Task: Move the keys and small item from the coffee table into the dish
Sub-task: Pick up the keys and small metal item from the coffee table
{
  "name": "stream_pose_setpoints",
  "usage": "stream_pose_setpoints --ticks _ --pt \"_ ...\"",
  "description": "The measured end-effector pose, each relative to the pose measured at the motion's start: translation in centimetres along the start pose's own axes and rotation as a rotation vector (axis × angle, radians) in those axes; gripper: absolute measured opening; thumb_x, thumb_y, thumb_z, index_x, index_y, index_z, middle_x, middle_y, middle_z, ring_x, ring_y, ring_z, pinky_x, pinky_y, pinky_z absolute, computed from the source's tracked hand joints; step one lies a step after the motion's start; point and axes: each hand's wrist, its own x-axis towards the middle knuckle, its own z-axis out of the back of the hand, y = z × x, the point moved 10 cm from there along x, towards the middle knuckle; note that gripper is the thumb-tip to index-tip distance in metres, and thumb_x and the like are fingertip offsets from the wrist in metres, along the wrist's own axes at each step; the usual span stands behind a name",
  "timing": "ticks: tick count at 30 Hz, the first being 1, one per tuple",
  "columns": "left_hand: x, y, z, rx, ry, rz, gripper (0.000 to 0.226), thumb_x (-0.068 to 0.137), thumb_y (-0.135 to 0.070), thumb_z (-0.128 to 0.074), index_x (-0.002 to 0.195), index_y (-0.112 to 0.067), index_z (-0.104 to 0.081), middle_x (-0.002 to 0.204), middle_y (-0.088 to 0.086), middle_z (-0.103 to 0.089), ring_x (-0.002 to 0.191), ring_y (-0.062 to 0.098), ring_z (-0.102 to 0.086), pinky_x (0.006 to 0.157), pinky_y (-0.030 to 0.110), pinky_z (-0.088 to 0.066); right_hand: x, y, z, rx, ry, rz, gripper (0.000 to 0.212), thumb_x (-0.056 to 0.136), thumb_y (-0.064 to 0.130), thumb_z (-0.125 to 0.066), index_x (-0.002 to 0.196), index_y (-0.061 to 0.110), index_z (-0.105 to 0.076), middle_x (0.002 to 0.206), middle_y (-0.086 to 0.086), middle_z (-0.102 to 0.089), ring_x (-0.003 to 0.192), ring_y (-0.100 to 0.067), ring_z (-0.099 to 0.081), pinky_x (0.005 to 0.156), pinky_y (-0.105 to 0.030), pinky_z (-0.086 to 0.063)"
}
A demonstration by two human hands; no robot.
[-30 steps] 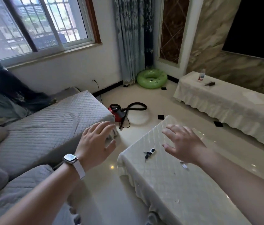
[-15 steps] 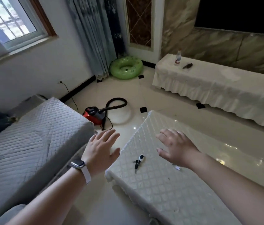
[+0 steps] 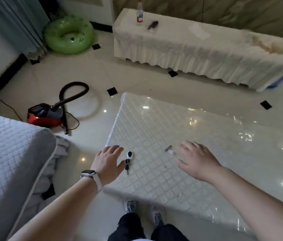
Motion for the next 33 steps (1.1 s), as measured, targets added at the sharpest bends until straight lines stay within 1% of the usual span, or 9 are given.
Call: stream_pose_setpoints --ticks 4,7,10,18,23,26,29,31,33 --pt "3.3 2.9 -5.1 -0.011 0.131 0.01 0.048 0.089 -0.044 -0.054 0.133 -0.022 -0.053 0.137 -0.004 -0.057 0.126 0.024 -0.048 0.096 0.038 -0.04 2.0 -0.8 -3.8 0.042 0.074 -0.101 0.054 0.086 0.048 -0.039 0.132 0.022 -0.046 0.137 -0.001 -0.047 0.123 -0.023 -0.042 0.1 -0.04 -0.035" --pt "4.6 4.1 -8.6 -0.036 0.196 0.029 0.044 0.09 -0.045 -0.05 0.128 -0.024 -0.056 0.134 -0.005 -0.058 0.122 0.023 -0.051 0.093 0.037 -0.042 3.1 -2.1 -6.6 0.056 0.105 -0.159 0.058 0.084 0.049 -0.035 0.134 0.021 -0.044 0.133 -0.001 -0.049 0.12 -0.023 -0.044 0.096 -0.04 -0.039" --pt "5.7 4.0 -12.4 -0.012 0.315 -0.005 0.041 0.09 -0.045 -0.045 0.125 -0.028 -0.056 0.133 -0.007 -0.058 0.121 0.022 -0.051 0.093 0.037 -0.044 4.5 -4.6 -9.9 0.074 0.152 -0.237 0.056 0.084 0.047 -0.041 0.133 0.02 -0.045 0.132 -0.002 -0.049 0.117 -0.025 -0.046 0.094 -0.041 -0.041" --pt "9.7 6.9 -22.8 0.038 0.435 0.148 0.039 0.089 -0.046 -0.044 0.122 -0.028 -0.054 0.123 -0.002 -0.062 0.112 0.023 -0.055 0.083 0.04 -0.051 10.5 -10.2 -21.6 0.124 0.188 -0.283 0.053 0.081 0.041 -0.049 0.128 0.017 -0.047 0.127 -0.007 -0.051 0.111 -0.029 -0.047 0.088 -0.042 -0.042" --pt "12.4 10.3 -29.5 0.12 0.4 0.173 0.038 0.089 -0.047 -0.051 0.118 -0.022 -0.053 0.122 0.004 -0.06 0.109 0.028 -0.055 0.074 0.037 -0.045 14.5 -12.7 -28.7 0.134 0.159 -0.274 0.05 0.08 0.033 -0.055 0.125 0.014 -0.047 0.129 -0.01 -0.048 0.111 -0.032 -0.046 0.088 -0.043 -0.044" --pt "12.6 11.5 -32.4 0.148 0.379 0.225 0.042 0.088 -0.055 -0.05 0.109 -0.019 -0.055 0.114 0.006 -0.06 0.104 0.03 -0.056 0.072 0.038 -0.043 15.9 -14.0 -31.3 0.137 0.116 -0.278 0.057 0.078 0.029 -0.062 0.13 0.012 -0.045 0.132 -0.012 -0.047 0.112 -0.035 -0.046 0.087 -0.045 -0.044" --pt "11.8 12.3 -34.0 0.098 0.338 0.354 0.047 0.089 -0.06 -0.045 0.103 -0.016 -0.052 0.111 0.009 -0.06 0.102 0.033 -0.056 0.071 0.04 -0.045 17.0 -15.0 -33.0 0.144 0.086 -0.279 0.063 0.077 0.029 -0.066 0.133 0.011 -0.044 0.132 -0.014 -0.046 0.115 -0.037 -0.044 0.089 -0.046 -0.044" --pt "11.7 12.7 -34.3 0.061 0.275 0.414 0.045 0.088 -0.058 -0.05 0.1 -0.015 -0.05 0.109 0.011 -0.06 0.101 0.034 -0.055 0.07 0.041 -0.046 17.9 -15.4 -33.8 0.153 0.077 -0.264 0.064 0.076 0.031 -0.068 0.133 0.012 -0.045 0.132 -0.015 -0.045 0.116 -0.038 -0.043 0.09 -0.047 -0.043" --pt "11.9 12.8 -34.3 0.034 0.217 0.434 0.042 0.087 -0.054 -0.056 0.098 -0.014 -0.05 0.106 0.013 -0.061 0.1 0.036 -0.055 0.07 0.042 -0.045 19.0 -15.4 -34.3 0.155 0.054 -0.247 0.058 0.075 0.031 -0.071 0.126 0.012 -0.051 0.128 -0.017 -0.046 0.113 -0.039 -0.043 0.089 -0.048 -0.043"
